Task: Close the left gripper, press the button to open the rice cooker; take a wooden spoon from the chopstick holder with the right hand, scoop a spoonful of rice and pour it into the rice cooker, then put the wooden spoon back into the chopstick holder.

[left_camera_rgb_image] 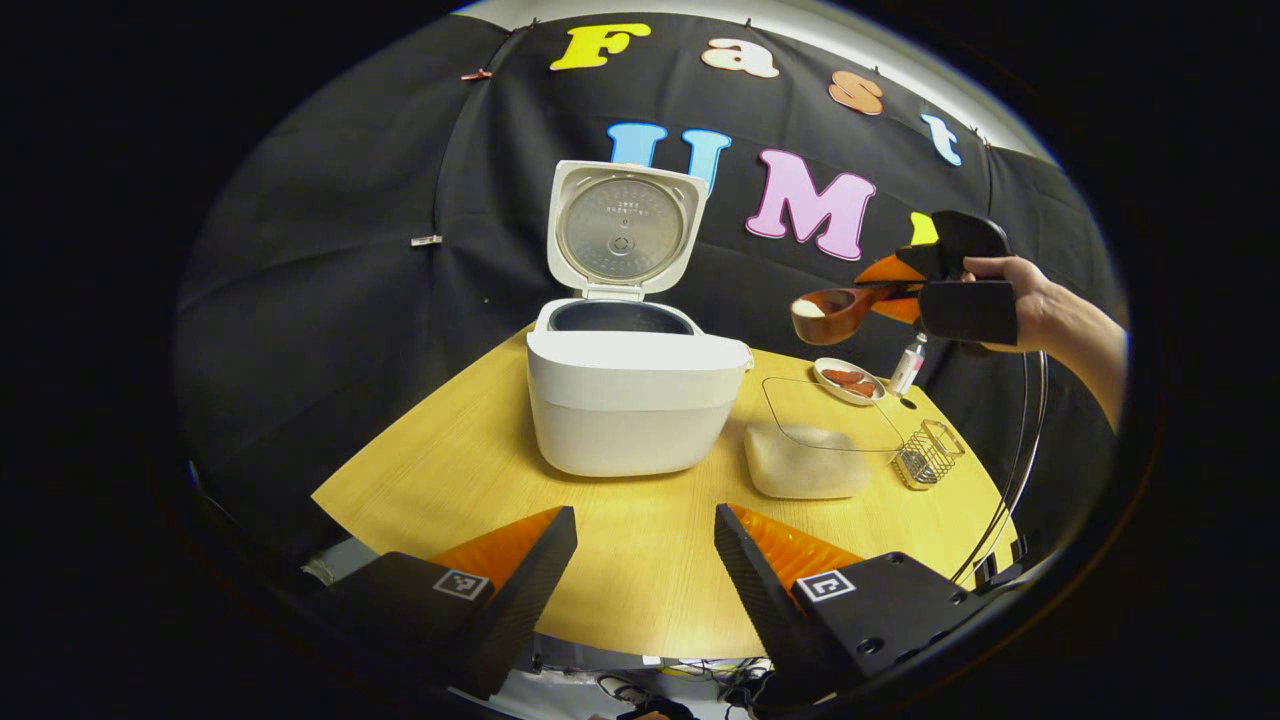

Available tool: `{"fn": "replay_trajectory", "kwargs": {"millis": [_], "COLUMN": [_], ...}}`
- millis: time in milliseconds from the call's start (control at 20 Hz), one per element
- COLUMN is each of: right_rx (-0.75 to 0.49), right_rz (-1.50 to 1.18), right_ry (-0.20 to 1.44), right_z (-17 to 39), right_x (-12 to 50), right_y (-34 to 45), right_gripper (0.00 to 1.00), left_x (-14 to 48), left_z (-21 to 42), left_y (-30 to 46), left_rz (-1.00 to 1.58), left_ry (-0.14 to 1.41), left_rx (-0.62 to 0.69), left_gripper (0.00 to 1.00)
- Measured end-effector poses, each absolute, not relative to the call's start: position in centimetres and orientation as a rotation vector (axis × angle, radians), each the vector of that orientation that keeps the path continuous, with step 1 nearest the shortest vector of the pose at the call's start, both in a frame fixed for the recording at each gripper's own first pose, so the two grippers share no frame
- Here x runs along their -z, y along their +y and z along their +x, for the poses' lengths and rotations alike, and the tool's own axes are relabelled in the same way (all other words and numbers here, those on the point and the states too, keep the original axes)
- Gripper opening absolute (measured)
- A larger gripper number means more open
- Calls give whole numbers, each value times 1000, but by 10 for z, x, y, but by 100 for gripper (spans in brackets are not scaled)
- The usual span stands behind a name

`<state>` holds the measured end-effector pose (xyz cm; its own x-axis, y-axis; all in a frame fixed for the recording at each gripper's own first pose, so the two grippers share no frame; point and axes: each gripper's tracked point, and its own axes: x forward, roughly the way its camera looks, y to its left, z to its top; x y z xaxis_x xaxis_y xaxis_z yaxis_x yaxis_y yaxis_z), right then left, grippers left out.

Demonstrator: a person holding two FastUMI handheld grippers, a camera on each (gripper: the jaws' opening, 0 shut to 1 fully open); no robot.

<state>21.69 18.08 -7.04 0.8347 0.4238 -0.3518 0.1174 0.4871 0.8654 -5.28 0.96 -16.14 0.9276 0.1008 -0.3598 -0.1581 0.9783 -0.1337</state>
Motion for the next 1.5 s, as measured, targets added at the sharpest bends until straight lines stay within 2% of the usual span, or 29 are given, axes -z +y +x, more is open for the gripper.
{"fn": "replay_trajectory", "kwargs": {"millis": [500,950,1350,1400,1450,1500], "right_rx": [-366,-562,-735,-766,-791,-815], "right_rz": [894,380,10,-54,-110,-167], "right_ry": [579,423,270,239,209,181], "right_z": [243,258,237,232,228,224], "right_x": [38,41,58,61,62,66], "right_y": [318,436,509,517,523,530], "right_gripper": [19,18,18,19,24,19], "left_x": [164,163,162,161,161,161], "left_z": [-60,-63,-70,-71,-70,-69], "left_y": [39,76,95,95,96,96], "left_rz": [-225,-255,-269,-266,-263,-257], "left_ry": [353,353,355,356,357,358], "left_rx": [-197,-256,-311,-311,-310,-309], "left_gripper": [96,96,98,96,96,96]}}
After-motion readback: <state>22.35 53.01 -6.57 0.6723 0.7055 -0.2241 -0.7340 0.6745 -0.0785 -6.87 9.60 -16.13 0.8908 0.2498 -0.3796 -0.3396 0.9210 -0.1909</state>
